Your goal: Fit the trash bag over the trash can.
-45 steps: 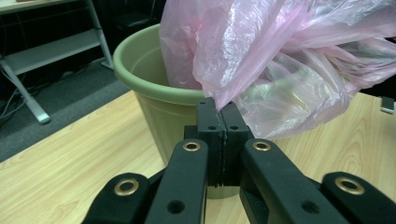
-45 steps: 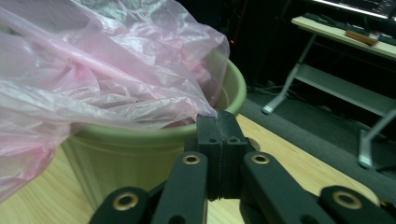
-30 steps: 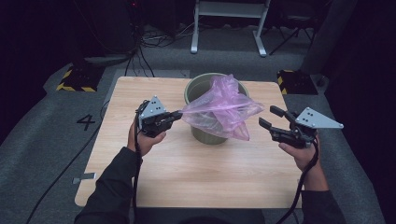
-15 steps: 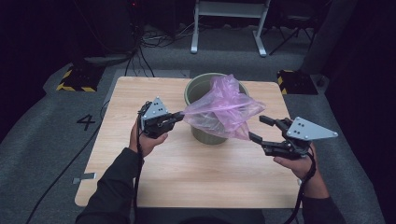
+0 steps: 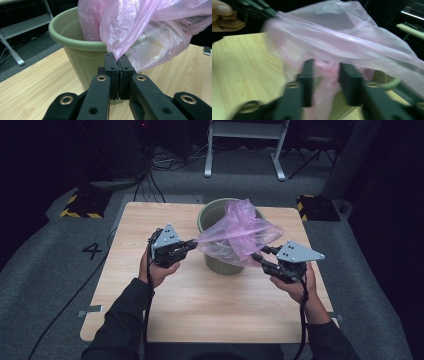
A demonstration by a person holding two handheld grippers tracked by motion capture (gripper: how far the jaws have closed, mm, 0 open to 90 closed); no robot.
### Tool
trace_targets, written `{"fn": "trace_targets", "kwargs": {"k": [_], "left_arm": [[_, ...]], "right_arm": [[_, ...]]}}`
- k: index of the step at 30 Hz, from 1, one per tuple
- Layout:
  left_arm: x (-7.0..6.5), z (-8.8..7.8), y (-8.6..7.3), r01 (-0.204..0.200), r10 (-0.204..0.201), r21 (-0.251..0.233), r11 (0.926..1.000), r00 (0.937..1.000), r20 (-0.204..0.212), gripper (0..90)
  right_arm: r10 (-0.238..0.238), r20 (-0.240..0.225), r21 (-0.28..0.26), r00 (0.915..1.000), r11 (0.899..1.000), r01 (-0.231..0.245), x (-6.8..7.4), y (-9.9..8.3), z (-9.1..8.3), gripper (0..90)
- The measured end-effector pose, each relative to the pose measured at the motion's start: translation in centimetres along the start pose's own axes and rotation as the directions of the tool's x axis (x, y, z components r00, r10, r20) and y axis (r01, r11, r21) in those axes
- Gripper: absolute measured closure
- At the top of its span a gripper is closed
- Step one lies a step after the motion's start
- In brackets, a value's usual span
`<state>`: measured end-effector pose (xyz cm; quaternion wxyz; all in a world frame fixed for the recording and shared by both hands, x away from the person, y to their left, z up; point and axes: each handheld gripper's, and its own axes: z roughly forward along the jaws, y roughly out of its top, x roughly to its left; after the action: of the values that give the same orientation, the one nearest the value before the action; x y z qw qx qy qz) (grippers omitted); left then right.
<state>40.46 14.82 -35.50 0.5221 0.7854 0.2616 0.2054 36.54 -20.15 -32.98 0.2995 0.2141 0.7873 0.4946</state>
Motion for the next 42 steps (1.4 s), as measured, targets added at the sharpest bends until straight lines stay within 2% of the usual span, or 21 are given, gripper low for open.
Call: {"fn": "trace_targets", "kwargs": {"k": [3, 8, 11, 12, 13, 14, 15, 16, 17, 18, 19, 23, 26, 27, 30, 33, 34, 35, 38, 39, 42], "left_arm": [[0.8, -0.3, -0.3, 0.023, -0.023, -0.007, 0.9997, 0.9997, -0.010, 88.5], [1.5, -0.3, -0.7, 0.043, -0.043, -0.003, 0.9991, 0.9988, -0.024, 88.7], [2.1, -0.1, -1.2, 0.061, -0.060, 0.008, 0.9981, 0.9975, -0.036, 88.8], [2.1, -0.1, -1.2, 0.061, -0.060, 0.008, 0.9981, 0.9975, -0.036, 88.8], [2.5, 0.1, -1.7, 0.079, -0.079, 0.016, 0.9967, 0.9963, -0.035, 88.8], [2.5, 0.1, -1.7, 0.079, -0.079, 0.016, 0.9967, 0.9963, -0.035, 88.8], [2.7, 0.3, -2.0, 0.089, -0.088, 0.022, 0.9958, 0.9954, -0.039, 88.7], [2.7, 0.3, -2.0, 0.089, -0.088, 0.022, 0.9958, 0.9954, -0.039, 88.7], [3.0, 0.5, -2.3, 0.098, -0.097, 0.037, 0.9945, 0.9946, -0.038, 88.6], [3.0, 0.5, -2.3, 0.098, -0.097, 0.037, 0.9945, 0.9946, -0.038, 88.2], [3.1, 0.8, -2.5, 0.092, -0.089, 0.055, 0.9942, 0.9947, -0.050, 88.2], [3.5, 1.0, -3.0, 0.102, -0.098, 0.075, 0.9920, 0.9934, -0.060, 88.2], [3.5, 0.9, -3.1, 0.102, -0.099, 0.068, 0.9924, 0.9939, -0.049, 85.5], [3.3, 0.5, -3.0, 0.085, -0.084, 0.045, 0.9953, 0.9962, -0.023, 81.0], [2.8, -0.1, -2.8, 0.065, -0.065, 0.023, 0.9976, 0.9975, -0.028, 52.0], [1.4, -1.2, -2.1, 0.044, -0.045, -0.021, 0.9988, 0.9961, -0.076, 26.2], [1.4, -1.2, -2.1, 0.044, -0.045, -0.021, 0.9988, 0.9961, -0.076, 22.9], [0.9, -1.8, -1.8, 0.024, -0.027, -0.050, 0.9985, 0.9970, -0.072, 22.3], [0.6, -2.2, -1.4, 0.010, -0.015, -0.067, 0.9977, 0.9977, -0.065, 18.5], [0.6, -2.6, -1.1, 0.018, -0.023, -0.093, 0.9955, 0.9980, -0.058, 17.9], [0.8, -2.8, -0.9, 0.022, -0.028, -0.106, 0.9941, 0.9980, -0.057, 17.9]], "right_arm": [[0.051, 0.048, 0.001, 0.9975, 0.999, -0.051, -1.5, -0.8, 0.3, 87.9], [0.144, 0.097, -0.014, 0.9848, 0.990, -0.143, -3.2, -1.8, 0.4, 89.8], [0.218, 0.141, -0.013, 0.9658, 0.976, -0.218, -4.8, -2.7, 0.3, 90.0], [0.218, 0.141, -0.013, 0.9658, 0.976, -0.218, -4.8, -2.7, 0.3, 90.0], [0.252, 0.143, -0.009, 0.9571, 0.967, -0.254, -5.5, -3.3, 0.4, 90.0], [0.252, 0.143, -0.009, 0.9571, 0.967, -0.254, -5.5, -3.3, 0.4, 90.0], [0.315, 0.139, -0.006, 0.9387, 0.948, -0.318, -6.5, -4.2, 0.7, 90.0], [0.315, 0.139, -0.006, 0.9387, 0.948, -0.318, -6.5, -4.2, 0.7, 90.0], [0.358, 0.138, -0.004, 0.9235, 0.933, -0.361, -7.2, -4.9, 0.9, 90.0], [0.358, 0.138, -0.004, 0.9235, 0.933, -0.361, -7.2, -4.9, 0.9, 90.0], [0.392, 0.129, 0.000, 0.9111, 0.919, -0.395, -7.8, -5.5, 1.2, 90.0], [0.424, 0.136, 0.005, 0.8953, 0.903, -0.429, -8.5, -6.3, 1.6, 90.0], [0.424, 0.129, 0.011, 0.8963, 0.903, -0.429, -8.5, -6.4, 1.6, 89.8], [0.408, 0.114, 0.011, 0.9058, 0.911, -0.412, -8.2, -6.3, 1.3, 87.6], [0.390, 0.094, 0.006, 0.9158, 0.920, -0.393, -7.9, -6.0, 1.0, 83.7], [0.341, 0.091, -0.002, 0.9357, 0.940, -0.342, -7.4, -5.4, 0.3, 65.9], [0.341, 0.091, -0.002, 0.9357, 0.940, -0.342, -7.4, -5.4, 0.3, 65.9], [0.319, 0.101, 0.003, 0.9424, 0.947, -0.321, -7.1, -5.1, 0.0, 52.8], [0.292, 0.112, -0.010, 0.9499, 0.956, -0.292, -6.7, -4.9, -0.5, 43.5], [0.262, 0.117, -0.018, 0.9580, 0.965, -0.261, -6.1, -4.8, -1.0, 33.0], [0.254, 0.098, -0.036, 0.9622, 0.967, -0.252, -5.6, -4.5, -1.6, 31.0]]}}
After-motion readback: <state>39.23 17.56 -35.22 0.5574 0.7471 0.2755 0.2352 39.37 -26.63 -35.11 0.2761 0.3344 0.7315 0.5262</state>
